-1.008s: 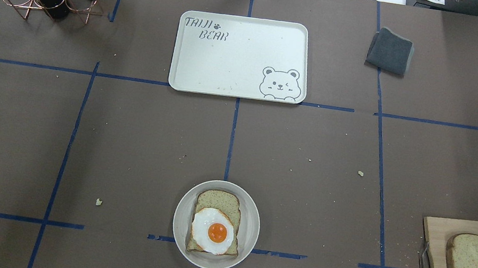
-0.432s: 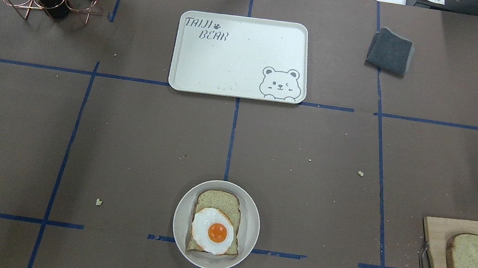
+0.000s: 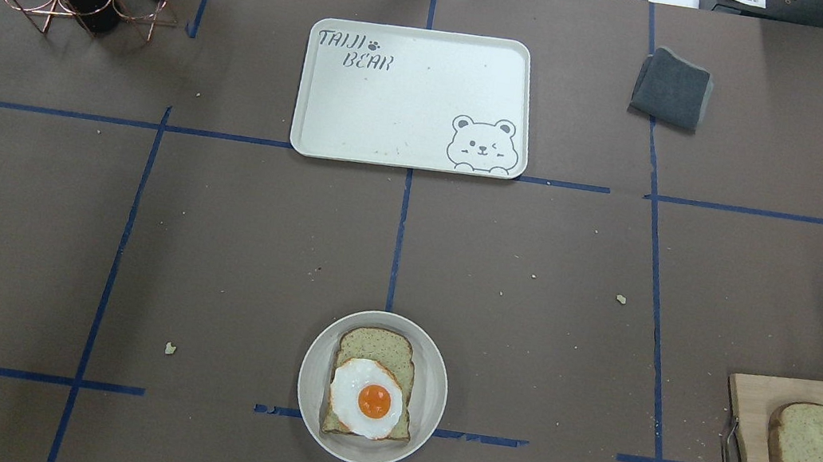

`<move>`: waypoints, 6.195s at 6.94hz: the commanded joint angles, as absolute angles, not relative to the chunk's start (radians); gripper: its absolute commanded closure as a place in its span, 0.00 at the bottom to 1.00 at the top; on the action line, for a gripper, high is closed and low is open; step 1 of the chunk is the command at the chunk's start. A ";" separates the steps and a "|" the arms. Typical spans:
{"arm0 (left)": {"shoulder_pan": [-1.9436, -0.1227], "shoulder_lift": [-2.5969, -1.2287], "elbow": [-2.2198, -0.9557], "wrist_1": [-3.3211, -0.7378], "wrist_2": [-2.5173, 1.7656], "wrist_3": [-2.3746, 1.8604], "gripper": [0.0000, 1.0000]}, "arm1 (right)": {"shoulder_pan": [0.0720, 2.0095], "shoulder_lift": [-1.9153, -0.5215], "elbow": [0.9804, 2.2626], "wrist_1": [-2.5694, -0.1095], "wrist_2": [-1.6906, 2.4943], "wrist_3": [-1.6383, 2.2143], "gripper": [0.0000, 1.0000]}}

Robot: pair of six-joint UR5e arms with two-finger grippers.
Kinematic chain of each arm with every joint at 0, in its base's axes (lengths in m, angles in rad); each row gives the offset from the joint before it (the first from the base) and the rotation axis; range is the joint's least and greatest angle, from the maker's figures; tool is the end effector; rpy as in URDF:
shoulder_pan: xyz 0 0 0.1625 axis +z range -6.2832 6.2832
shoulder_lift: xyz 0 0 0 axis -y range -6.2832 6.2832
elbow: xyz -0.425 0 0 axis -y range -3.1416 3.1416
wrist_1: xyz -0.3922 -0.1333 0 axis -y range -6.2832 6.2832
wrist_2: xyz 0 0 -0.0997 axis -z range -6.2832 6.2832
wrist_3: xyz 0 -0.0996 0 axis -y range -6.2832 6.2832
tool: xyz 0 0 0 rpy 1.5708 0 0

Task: Make sandwich and place on tray
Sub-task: 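Lower the right gripper onto the bread slice on the wooden board, then close the right gripper on the bread slice and lift it, then carry the bread slice with the right gripper over the egg plate, then lower the bread onto the egg and open the right gripper, then withdraw the right arm away from the plate while the left arm reaches in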

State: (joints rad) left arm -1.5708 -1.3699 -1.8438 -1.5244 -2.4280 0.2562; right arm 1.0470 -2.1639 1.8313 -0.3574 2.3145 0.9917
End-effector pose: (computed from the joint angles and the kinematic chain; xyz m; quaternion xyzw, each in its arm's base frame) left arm -0.0580 -0.4077 0.6133 0.0647 0.4107 0.1215 0.9013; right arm -0.0696 -0.2522 0.6127 0.0626 -0.5117 0.0447 0.8557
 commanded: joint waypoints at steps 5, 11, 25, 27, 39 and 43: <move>-1.571 -1.370 -1.848 -1.563 -2.431 0.256 0.00 | 0.611 -2.145 1.710 -0.122 1.953 1.250 0.28; -1.571 -1.371 -1.848 -1.565 -2.431 0.256 0.00 | 0.566 -2.145 1.690 -0.120 1.898 1.259 0.88; -1.571 -1.361 -1.844 -1.578 -2.456 0.255 0.00 | 0.371 -1.427 1.941 -0.585 1.830 1.500 1.00; -1.571 -1.359 -1.842 -1.577 -2.456 0.255 0.00 | 0.264 -1.295 1.861 -0.659 1.700 1.500 1.00; -1.571 -1.367 -1.845 -1.589 -2.457 0.255 0.00 | 0.320 -1.240 1.988 -1.069 1.771 1.485 0.00; -1.545 -1.449 -1.798 -2.081 -2.445 0.255 0.00 | 0.614 -1.213 2.042 -1.496 2.020 1.182 0.00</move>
State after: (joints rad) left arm -1.5472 -1.3964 -1.8270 -1.8984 -2.4456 0.2608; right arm 0.5172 -1.1917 2.0426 -1.4058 1.9506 1.3291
